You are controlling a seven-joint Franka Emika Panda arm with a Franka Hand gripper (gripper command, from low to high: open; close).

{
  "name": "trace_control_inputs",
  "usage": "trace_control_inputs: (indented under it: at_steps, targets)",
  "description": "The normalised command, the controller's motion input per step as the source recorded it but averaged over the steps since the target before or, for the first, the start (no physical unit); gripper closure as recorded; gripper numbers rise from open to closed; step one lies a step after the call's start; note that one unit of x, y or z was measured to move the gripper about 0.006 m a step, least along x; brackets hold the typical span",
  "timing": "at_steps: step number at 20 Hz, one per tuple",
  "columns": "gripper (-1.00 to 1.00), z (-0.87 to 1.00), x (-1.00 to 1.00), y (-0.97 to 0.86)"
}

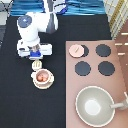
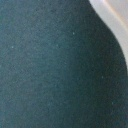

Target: Take the lid off the pot, put the pot on the plate, and use the tool to push the pot to the front of the table.

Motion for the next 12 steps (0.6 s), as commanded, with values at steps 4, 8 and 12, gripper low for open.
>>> trace_control_inputs:
  at_steps: [4,8,12]
  targets:
    - [1.0,0.27,-0.98,0.29]
    - [1.0,-0.02,-0.06,0.12]
    - [1.0,-0.24,0.82,0.0]
